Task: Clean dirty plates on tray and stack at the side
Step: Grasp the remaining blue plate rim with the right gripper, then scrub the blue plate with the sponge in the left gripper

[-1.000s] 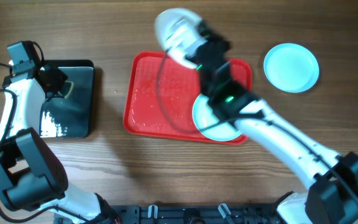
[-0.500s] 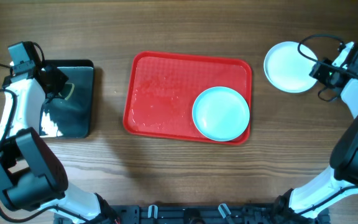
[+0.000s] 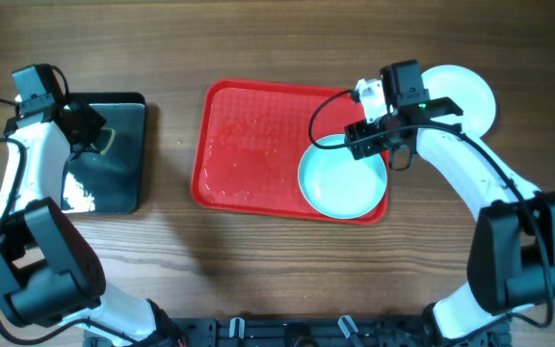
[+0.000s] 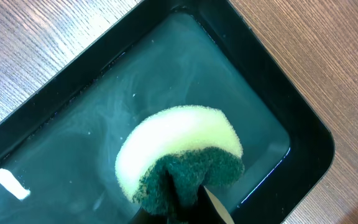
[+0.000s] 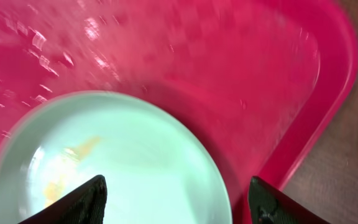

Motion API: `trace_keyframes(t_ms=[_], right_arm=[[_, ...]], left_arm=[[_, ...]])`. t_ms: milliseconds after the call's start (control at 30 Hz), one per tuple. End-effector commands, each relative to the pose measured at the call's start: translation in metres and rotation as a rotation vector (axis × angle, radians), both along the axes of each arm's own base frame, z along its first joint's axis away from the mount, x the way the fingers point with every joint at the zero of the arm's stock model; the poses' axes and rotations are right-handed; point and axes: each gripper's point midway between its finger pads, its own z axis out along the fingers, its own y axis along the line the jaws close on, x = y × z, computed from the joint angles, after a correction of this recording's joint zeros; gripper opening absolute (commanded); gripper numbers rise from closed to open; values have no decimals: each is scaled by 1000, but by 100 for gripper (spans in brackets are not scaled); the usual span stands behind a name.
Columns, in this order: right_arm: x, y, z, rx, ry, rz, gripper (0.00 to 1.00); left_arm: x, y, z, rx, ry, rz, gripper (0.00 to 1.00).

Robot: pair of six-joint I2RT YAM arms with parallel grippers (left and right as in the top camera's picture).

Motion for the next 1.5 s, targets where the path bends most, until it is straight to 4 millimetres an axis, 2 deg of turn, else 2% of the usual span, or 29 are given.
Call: trace_keyframes(t_ms=[0, 33, 100, 167, 233, 267, 300, 367, 400, 433, 500, 667, 700, 733, 767, 800, 833, 867, 967, 1000, 1033, 1067, 1100, 1133, 1200, 1300, 1333, 1400, 1467], right_arm=[[-7, -20, -34, -118, 81, -32, 73], [-14, -21, -47, -129, 131, -30, 73], [-24, -20, -58, -126, 187, -30, 72], [-31, -14, -58, -83, 227, -45, 63], [-39, -16, -59, -73, 276, -139, 50], [-55, -19, -60, -77, 357, -236, 50], [-64, -21, -60, -84, 399, -279, 50], [-99, -28, -57, -128, 545, -359, 55], [-103, -29, -56, -133, 564, -381, 55], [-102, -29, -56, -132, 562, -389, 55], [-95, -26, -57, -117, 540, -431, 44], [-65, -22, -60, -81, 415, -390, 41], [-63, -22, -60, -79, 407, -390, 34], [-58, -22, -60, -78, 385, -392, 33], [-53, -22, -60, -77, 363, -392, 25], [-47, -21, -60, -65, 341, -392, 4], [-43, -20, -60, -58, 326, -392, 4], [-35, -17, -59, -39, 294, -389, 4], [7, 20, -46, 158, 155, -329, 4], [25, 30, -39, 191, 75, -308, 4], [30, 39, -40, 204, 50, -294, 4], [28, 46, -45, 198, 58, -278, 4], [22, 54, -54, 187, 80, -258, 4], [12, 68, -74, 170, 118, -225, 4], [4, 78, -90, 154, 150, -222, 4], [9, 89, -89, 175, 126, -221, 4], [9, 88, -89, 177, 130, -231, 4], [8, 88, -90, 187, 143, -266, 4], [8, 88, -90, 185, 145, -266, 4]], left_arm=[[-1, 3, -3, 6, 7, 5, 4], [-1, 3, -3, 6, 7, 5, 4], [-1, 3, -3, 5, 7, 5, 4], [-1, 3, -3, 6, 6, 5, 4], [-1, 3, -3, 5, 7, 4, 4], [-1, 3, -3, 5, 7, 4, 4], [-1, 3, -3, 5, 7, 4, 4], [-1, 3, -3, 5, 7, 4, 4], [-1, 3, -3, 5, 6, 5, 4], [-1, 3, -3, 6, 6, 4, 4], [-1, 3, -3, 5, 7, 5, 4], [-1, 3, -3, 5, 7, 4, 4], [-1, 3, -3, 5, 7, 4, 4], [-1, 3, -3, 5, 7, 4, 4], [0, 4, -3, 7, 3, 4, 4], [0, 3, -3, 5, 4, 4, 4], [1, -2, -3, -24, -3, -12, 4], [6, -16, -3, -90, -30, -55, 4], [26, -55, 6, -189, -111, -211, 4], [32, -81, 9, -226, -129, -305, 4], [35, -103, 9, -239, -127, -356, 4], [37, -121, 9, -241, -122, -396, 4], [38, -148, 9, -245, -116, -459, 4], [39, -179, 10, -247, -114, -532, 4], [38, -217, 11, -251, -114, -617, 4], [20, -302, 12, -262, -100, -813, 4], [17, -315, 9, -240, -90, -830, 4], [13, -330, -11, -231, -37, -727, 4], [6, -348, -29, -236, -3, -761, 4]])
